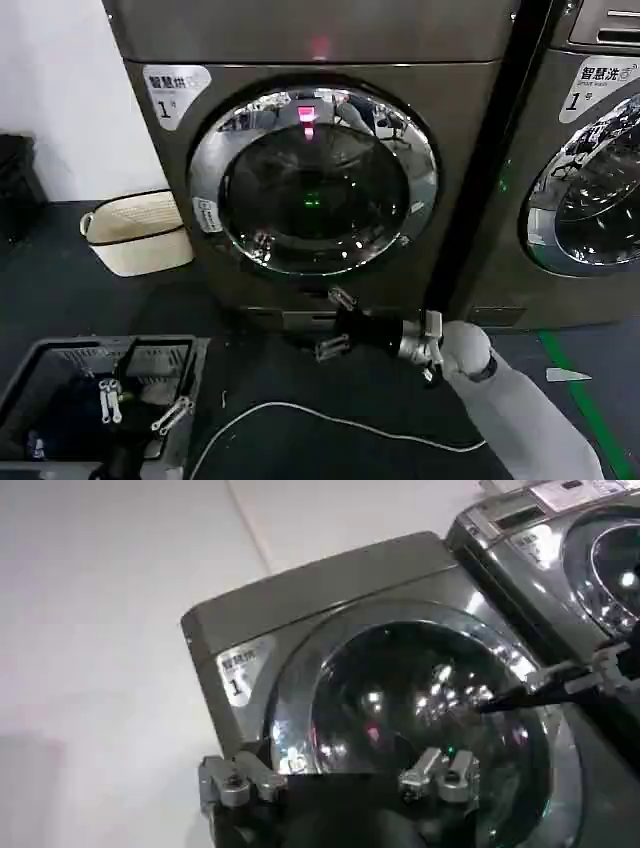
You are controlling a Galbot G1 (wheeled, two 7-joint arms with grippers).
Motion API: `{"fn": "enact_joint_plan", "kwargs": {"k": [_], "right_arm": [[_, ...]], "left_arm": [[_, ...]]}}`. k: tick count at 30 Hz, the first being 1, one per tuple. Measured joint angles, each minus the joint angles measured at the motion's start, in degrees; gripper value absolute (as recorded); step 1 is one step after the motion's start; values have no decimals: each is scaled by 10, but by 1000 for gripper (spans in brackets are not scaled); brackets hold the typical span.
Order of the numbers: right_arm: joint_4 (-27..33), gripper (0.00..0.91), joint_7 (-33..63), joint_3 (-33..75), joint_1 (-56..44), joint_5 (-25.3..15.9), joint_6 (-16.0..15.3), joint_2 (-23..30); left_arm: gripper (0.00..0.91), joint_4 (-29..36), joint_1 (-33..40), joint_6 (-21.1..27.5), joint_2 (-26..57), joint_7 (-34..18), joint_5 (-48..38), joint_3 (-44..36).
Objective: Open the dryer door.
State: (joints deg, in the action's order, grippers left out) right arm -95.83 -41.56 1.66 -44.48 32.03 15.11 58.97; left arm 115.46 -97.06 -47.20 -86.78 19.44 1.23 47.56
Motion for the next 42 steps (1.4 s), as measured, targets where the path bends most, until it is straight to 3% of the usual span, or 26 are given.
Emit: {"fn": "enact_joint_plan", "kwargs": {"k": [18, 42], "right_arm": [[163, 907, 10, -74, 140, -8, 43, 50], [315, 907, 45, -89, 220, -96, 74, 179]], "left_arm": [[907, 0, 0, 0, -1, 0, -1, 7], [907, 3, -6, 0, -7, 0, -2, 12]]}}
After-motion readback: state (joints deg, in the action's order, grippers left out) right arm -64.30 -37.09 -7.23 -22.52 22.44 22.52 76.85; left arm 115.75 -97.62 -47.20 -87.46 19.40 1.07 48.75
